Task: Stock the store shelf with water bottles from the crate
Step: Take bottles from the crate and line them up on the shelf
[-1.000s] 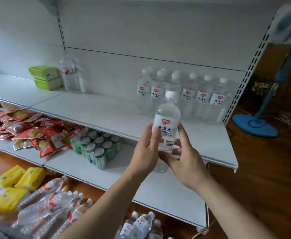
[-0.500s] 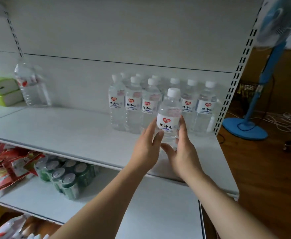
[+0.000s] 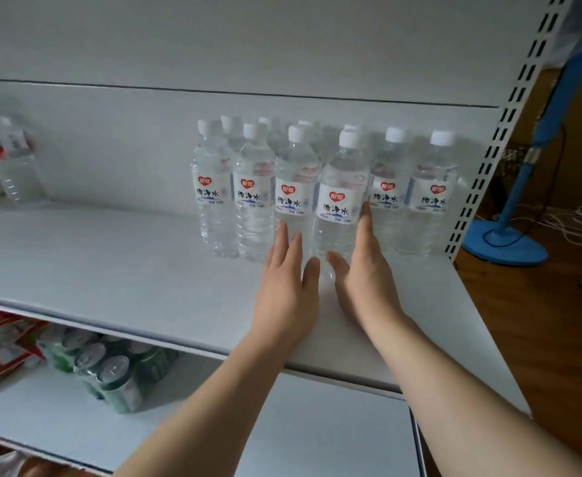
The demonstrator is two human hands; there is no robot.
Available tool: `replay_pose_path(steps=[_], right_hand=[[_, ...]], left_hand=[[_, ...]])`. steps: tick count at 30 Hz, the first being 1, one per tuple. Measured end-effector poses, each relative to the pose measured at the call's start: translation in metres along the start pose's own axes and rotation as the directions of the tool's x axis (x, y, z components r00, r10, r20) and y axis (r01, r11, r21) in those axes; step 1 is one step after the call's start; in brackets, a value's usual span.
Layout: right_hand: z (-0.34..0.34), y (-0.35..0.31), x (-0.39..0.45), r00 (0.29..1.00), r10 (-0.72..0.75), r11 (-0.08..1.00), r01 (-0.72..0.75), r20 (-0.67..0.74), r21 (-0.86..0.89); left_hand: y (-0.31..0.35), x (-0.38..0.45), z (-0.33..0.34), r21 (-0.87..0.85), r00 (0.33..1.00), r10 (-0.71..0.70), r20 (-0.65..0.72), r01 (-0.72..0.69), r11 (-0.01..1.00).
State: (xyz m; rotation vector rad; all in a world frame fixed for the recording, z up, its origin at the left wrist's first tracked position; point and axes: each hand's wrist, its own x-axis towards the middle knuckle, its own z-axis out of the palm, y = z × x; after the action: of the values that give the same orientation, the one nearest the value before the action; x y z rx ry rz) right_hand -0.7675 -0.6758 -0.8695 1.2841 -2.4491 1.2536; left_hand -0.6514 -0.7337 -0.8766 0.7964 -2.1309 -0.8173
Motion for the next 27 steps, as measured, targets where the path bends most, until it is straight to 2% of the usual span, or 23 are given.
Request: replay_pose_path(steps=[8, 12, 16, 19, 22, 27], right_hand=[[-0.001, 0.001, -0.006, 0.994, 0.104, 0.992, -0.100, 0.043, -0.074], [-0.010, -0.010, -0.038, 0.989, 0.101, 0.993, -0.092, 0.110, -0.079], [-0.019, -0.025, -0.083, 0.994, -0.072, 0.997, 0.071, 0.080, 0.011], [-0.014, -0.050, -0.117, 0.963, -0.267, 0.960, 0.261, 0.049, 0.100], [0.001, -0.093, -0.157, 0.904, -0.420, 0.898, 0.402, 0.078, 0.179], [0.044, -0.163, -0.236, 0.802, -0.508, 0.853, 0.419, 0.314, 0.311]], left_hand=[[-0.003, 0.002, 0.000, -0.005, 1.000, 0.003, -0.011, -0.003, 1.000], [0.006, -0.008, -0.006, -0.031, 0.992, -0.049, -0.117, 0.046, 0.998], [0.011, -0.046, -0.029, -0.273, 0.973, -0.134, -0.188, 0.079, 0.959], [0.000, -0.092, -0.068, -0.426, 0.947, -0.228, -0.224, 0.115, 0.897], [-0.022, -0.146, -0.119, -0.393, 0.937, -0.258, -0.235, 0.151, 0.907], [-0.059, -0.251, -0.202, -0.338, 0.887, -0.369, -0.276, 0.270, 0.902]])
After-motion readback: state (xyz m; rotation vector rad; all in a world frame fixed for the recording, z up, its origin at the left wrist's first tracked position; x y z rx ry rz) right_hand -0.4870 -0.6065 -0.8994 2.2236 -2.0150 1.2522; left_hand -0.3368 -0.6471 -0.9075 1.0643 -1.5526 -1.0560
